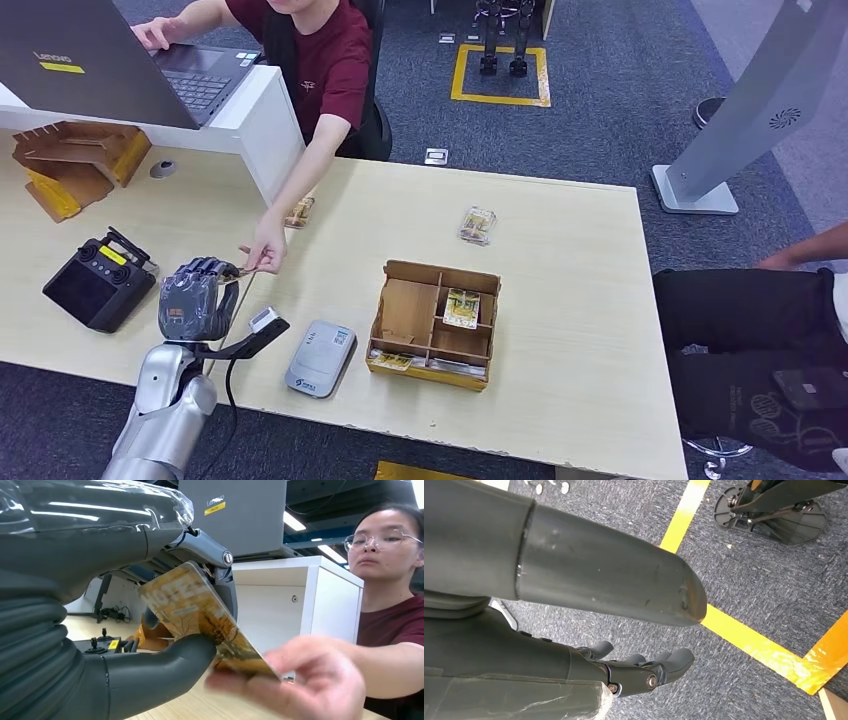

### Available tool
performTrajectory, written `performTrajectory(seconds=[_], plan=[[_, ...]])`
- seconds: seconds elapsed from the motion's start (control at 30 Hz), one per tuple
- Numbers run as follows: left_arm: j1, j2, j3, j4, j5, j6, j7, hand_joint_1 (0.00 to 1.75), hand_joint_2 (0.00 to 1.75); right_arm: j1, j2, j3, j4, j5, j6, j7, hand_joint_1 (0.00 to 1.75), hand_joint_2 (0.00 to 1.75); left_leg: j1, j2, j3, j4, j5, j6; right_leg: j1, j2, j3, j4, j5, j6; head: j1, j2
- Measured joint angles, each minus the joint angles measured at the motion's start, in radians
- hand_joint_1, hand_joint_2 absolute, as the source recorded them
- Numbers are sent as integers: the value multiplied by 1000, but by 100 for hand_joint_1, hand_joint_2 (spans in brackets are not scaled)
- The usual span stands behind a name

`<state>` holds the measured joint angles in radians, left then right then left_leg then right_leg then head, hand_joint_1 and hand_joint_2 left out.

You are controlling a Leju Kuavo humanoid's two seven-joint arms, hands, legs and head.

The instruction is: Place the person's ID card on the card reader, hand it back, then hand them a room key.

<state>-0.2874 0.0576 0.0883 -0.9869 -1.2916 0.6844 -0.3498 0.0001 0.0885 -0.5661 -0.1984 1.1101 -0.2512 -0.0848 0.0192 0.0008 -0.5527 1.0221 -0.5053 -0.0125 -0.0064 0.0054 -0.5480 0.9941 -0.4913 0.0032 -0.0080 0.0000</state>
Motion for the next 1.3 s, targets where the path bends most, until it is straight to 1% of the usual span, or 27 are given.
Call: performTrajectory(seconds=[0.2, 0.37, 0.47, 0.57, 0.7, 0.73, 0.77, 0.87, 0.9, 0.93, 1.1, 1.2, 1.3], plan=[[0, -3, 4, 0, 3, 0, -8, 175, 175, 0, 0, -3, 0, 3, 0, 0, 0, 0, 0, 0, 0, 0, 0, 0, 0, 0, 0, 0, 0, 0, 0, 0], [0, -5, 6, 0, 39, 0, -40, 175, 175, 0, 0, -10, 0, 11, -3, 0, 0, 0, 0, 0, 0, 0, 0, 0, 0, 0, 0, 0, 0, 0, 0, 0], [0, -8, 6, 0, 102, 0, -65, 175, 175, 0, 0, -16, 0, 16, -4, 0, 0, 0, 0, 0, 0, 0, 0, 0, 0, 0, 0, 0, 0, 0, 0, 0], [-1, -10, 1, 0, 196, -4, -72, 175, 175, 0, 1, -23, 0, 24, -4, 0, 0, 0, 0, 0, 0, 0, 0, 0, 0, 0, 0, 0, 0, 0, 0, 0], [-1, -12, -17, -3, 308, -41, -71, 175, 175, -1, 3, -31, 0, 30, -5, 1, 0, 0, 0, 0, 0, 0, 0, 0, 0, 0, 0, 0, 0, 0, 0, 0], [-2, -14, -22, -6, 342, -70, -70, 175, 175, -1, 4, -35, 0, 31, -6, 2, 0, 0, 0, 0, 0, 0, 0, 0, 0, 0, 0, 0, 0, 0, 0, 0], [-2, -16, -27, -10, 392, -120, -70, 175, 175, -1, 5, -40, 0, 33, -8, 3, 0, 0, 0, 0, 0, 0, 0, 0, 0, 0, 0, 0, 0, 0, 0, 0], [-1, -26, -43, -37, 608, -345, -62, 175, 175, 0, 10, -57, 0, 39, -14, 4, 0, 0, 0, 0, 0, 0, 0, 0, 0, 0, 0, 0, 0, 0, 0, 0], [-1, -30, -48, -49, 665, -408, -55, 175, 175, 0, 11, -62, 0, 40, -16, 4, 0, 0, 0, 0, 0, 0, 0, 0, 0, 0, 0, 0, 0, 0, 0, 0], [0, -33, -53, -61, 705, -451, -50, 175, 175, 0, 12, -68, 0, 40, -17, 4, 0, 0, 0, 0, 0, 0, 0, 0, 0, 0, 0, 0, 0, 0, 0, 0], [0, -41, -71, -102, 786, -542, -29, 175, 175, 0, 17, -84, 0, 42, -19, 4, 0, 0, 0, 0, 0, 0, 0, 0, 0, 0, 0, 0, 0, 0, 0, 0], [6, -35, -83, -122, 903, -670, 10, 175, 175, 0, 19, -96, 0, 45, -26, 4, 0, 0, 0, 0, 0, 0, 0, 0, 0, 0, 0, 0, 0, 0, 0, 0], [33, 5, -121, -160, 1054, -807, 52, 175, 175, 1, 21, -111, 0, 51, -35, 4, 0, 0, 0, 1, 0, 0, 0, 0, 0, 2, 0, 0, 0, 0, 0, 0]])
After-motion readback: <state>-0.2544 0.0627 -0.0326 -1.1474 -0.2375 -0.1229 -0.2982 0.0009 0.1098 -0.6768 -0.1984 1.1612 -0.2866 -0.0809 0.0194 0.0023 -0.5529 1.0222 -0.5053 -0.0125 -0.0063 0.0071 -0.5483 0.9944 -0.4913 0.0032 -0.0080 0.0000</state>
